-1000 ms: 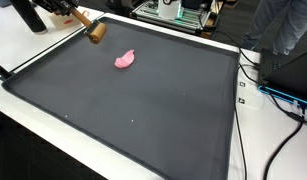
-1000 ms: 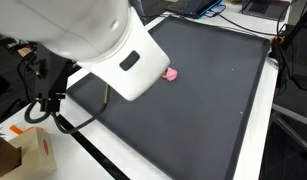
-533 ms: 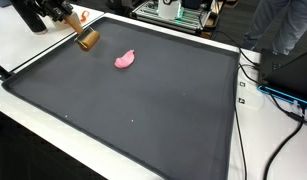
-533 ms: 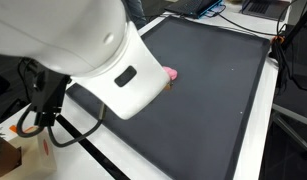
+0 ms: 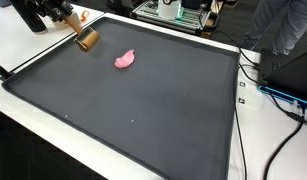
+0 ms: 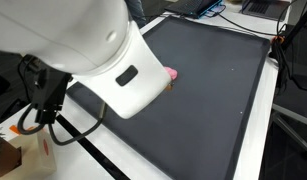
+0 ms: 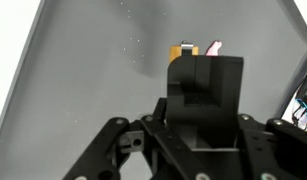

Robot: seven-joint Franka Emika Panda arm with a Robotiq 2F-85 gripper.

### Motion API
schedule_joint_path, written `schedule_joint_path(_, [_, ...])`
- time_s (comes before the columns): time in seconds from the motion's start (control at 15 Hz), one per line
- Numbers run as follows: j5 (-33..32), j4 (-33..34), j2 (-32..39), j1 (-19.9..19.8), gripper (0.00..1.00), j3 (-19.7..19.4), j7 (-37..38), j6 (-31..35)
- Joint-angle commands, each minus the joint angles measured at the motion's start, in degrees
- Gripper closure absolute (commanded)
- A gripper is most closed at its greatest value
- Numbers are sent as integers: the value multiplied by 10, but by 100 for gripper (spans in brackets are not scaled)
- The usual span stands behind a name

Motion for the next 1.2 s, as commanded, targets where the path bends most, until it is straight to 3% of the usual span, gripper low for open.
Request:
schedule_joint_path(0.0, [0,-26,-31,3,76,7,15,-6])
schedule_joint_path(0.53, [-23,-89,-116,41,76,9,17,4])
schedule_joint_path(1.13, [-89,-222,-244,115,76,9,44,58])
